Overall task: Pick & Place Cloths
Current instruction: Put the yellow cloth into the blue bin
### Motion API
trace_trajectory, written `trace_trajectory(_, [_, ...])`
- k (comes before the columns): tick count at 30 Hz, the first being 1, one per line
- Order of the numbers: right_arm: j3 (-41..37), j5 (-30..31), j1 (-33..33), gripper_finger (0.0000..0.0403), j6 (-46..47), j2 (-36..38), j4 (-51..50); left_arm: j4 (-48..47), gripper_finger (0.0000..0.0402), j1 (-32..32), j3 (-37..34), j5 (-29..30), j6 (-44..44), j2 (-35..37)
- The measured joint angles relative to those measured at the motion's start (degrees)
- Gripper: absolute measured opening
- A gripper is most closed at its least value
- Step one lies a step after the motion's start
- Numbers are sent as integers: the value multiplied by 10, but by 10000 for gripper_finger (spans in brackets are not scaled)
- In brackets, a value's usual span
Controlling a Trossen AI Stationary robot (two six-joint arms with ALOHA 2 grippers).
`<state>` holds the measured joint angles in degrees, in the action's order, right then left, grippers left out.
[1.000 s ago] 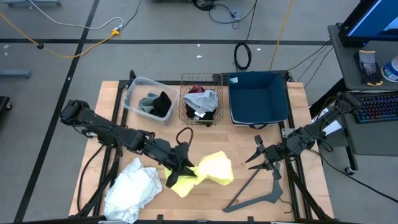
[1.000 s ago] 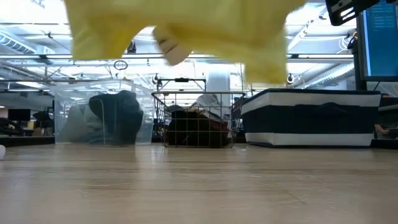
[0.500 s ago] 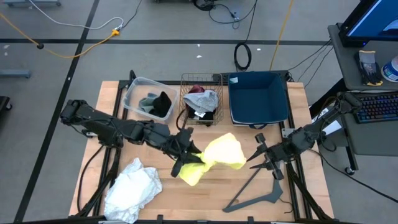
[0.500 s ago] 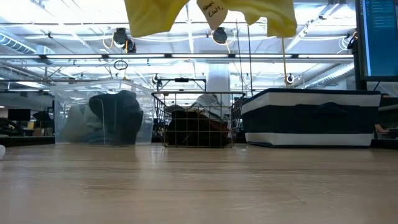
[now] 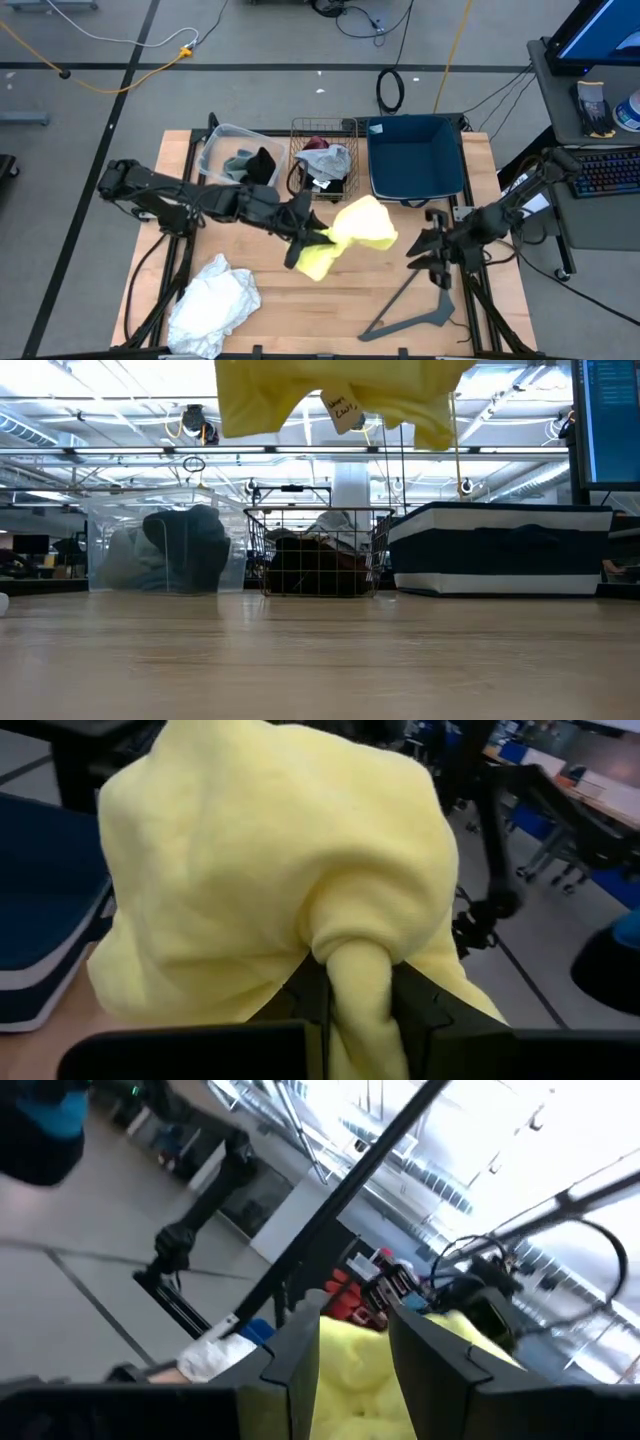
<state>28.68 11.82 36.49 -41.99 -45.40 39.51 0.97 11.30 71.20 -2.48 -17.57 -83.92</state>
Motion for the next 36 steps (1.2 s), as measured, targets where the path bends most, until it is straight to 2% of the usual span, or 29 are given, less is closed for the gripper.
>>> trace_trajectory(4, [25,13,0,114,-59,-40,2,0,45,-11,0,7,-5,0])
trace_trajectory(10, [92,111,0,123,-152,-130,2,-13,45,-16,0,9,-6,0])
trace_trajectory(15, [153,200,0,160,-214,-208,-4,-31,45,-16,0,15,-10,-1])
trace_trajectory(20, [217,289,0,208,-239,-277,-39,-53,45,-16,0,16,-10,-1])
trace_trajectory(28, [320,468,0,277,-275,-382,-60,-65,45,-11,0,26,-12,-1])
trace_trajectory(31, [351,533,-4,293,-294,-416,-63,-66,45,-7,0,28,-12,-1])
trace_trajectory(36, [376,601,-21,306,-292,-442,-90,-71,45,3,0,35,-14,-1])
